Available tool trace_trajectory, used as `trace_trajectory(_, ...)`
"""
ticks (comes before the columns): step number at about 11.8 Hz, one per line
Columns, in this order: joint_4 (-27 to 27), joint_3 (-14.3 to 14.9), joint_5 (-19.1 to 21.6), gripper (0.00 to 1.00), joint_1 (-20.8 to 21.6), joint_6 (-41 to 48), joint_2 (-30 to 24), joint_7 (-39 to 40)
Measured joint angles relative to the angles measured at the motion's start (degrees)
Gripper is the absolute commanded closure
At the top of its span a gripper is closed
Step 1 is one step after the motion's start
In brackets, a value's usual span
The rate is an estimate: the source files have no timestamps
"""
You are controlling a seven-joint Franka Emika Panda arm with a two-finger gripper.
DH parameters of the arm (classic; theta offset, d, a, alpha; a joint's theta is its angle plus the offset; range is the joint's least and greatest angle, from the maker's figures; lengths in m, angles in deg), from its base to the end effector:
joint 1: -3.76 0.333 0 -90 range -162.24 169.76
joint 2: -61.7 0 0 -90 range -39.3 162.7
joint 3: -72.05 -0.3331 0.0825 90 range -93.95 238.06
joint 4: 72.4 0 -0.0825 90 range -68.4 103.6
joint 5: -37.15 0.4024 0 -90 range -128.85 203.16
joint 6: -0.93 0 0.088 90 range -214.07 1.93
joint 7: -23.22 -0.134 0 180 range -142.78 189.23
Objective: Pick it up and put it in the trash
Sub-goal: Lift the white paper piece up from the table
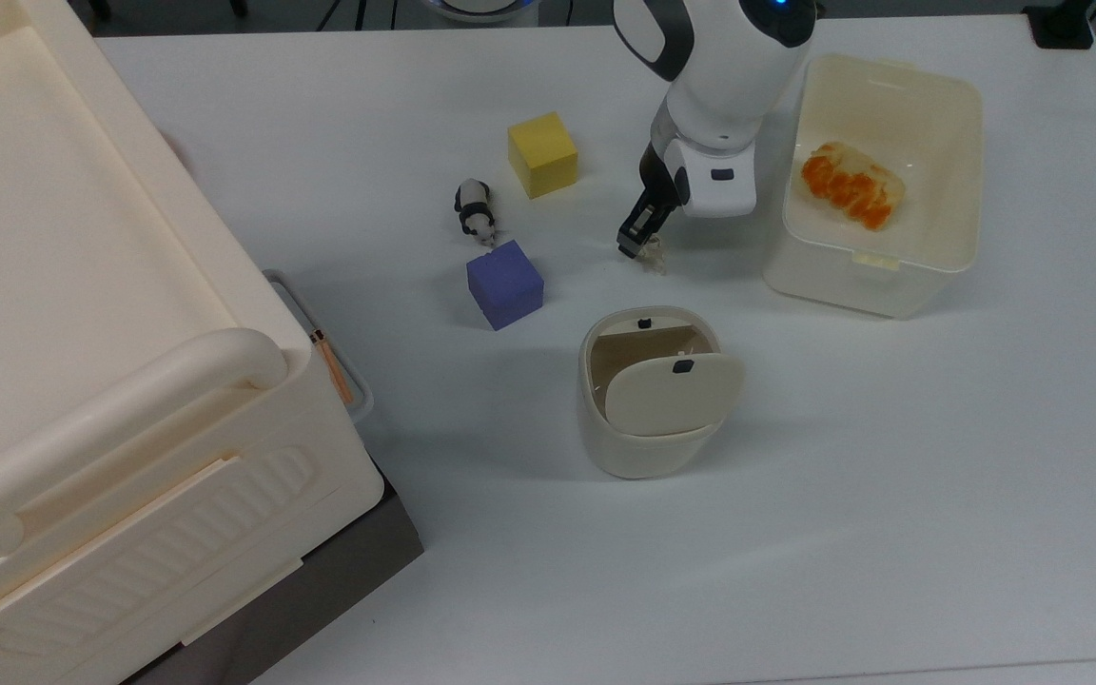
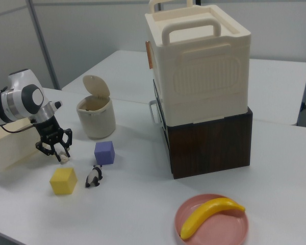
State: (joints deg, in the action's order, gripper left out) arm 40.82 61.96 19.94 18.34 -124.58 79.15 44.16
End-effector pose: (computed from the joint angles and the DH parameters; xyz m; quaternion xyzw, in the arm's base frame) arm 0.5670 0.2387 0.2888 0.8789 0.4663 -0.0372 0.0931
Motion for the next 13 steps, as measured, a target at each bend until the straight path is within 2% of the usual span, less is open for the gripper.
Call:
trace_trajectory(1,-0.11,-0.01,0.00,1.00,0.00,0.00,-0.01,0.00)
trace_trajectory(7,-2.39,-0.12,0.00,1.00,-0.05,0.00,-0.14,-2.04)
trace_trajectory(8,-4.34,-0.08,0.00,1.00,-0.16,1.20,-0.37,-2.65)
trace_trajectory(10,-10.91,-0.02,0.35,1.00,-1.27,9.57,-1.77,-3.43)
trace_trajectory(13,-19.56,0.08,2.47,1.00,-3.48,19.09,-6.15,-3.44)
